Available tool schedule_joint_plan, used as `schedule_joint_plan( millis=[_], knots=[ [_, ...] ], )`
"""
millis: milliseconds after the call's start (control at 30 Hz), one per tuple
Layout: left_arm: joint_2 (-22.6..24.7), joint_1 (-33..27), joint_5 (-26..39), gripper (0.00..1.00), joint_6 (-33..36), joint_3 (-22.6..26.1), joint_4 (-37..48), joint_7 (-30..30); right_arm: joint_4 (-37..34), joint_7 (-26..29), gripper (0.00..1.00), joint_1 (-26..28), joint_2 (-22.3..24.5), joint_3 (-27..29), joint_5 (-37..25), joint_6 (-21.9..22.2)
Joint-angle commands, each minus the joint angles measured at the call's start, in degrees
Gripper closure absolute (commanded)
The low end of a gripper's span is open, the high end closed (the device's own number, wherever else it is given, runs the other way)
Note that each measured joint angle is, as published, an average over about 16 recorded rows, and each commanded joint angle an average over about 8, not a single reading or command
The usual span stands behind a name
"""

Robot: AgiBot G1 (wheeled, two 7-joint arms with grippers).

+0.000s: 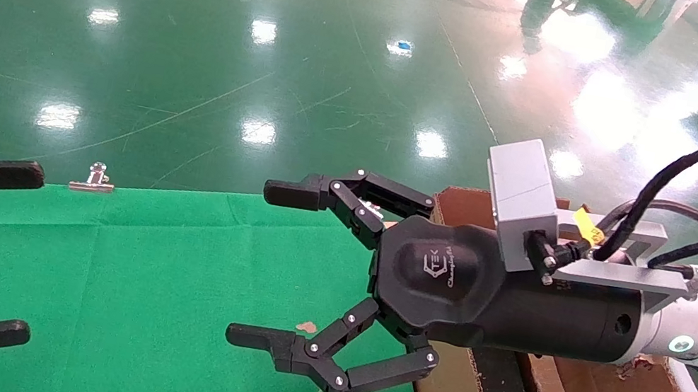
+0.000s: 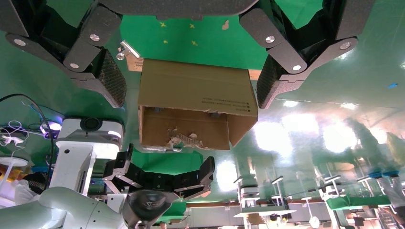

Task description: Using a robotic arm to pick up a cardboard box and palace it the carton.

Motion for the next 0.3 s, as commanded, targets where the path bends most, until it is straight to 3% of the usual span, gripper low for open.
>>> schedule_joint_plan(
  millis=[33,300],
  knots=[
    [0.00,0.00,0.00,0.00,0.00,0.00,0.00,0.00,0.00,0.00,0.00,0.00,0.00,0.00,0.00,0.00],
    [0.00,0.00,0.00,0.00,0.00,0.00,0.00,0.00,0.00,0.00,0.00,0.00,0.00,0.00,0.00,0.00]
  ],
)
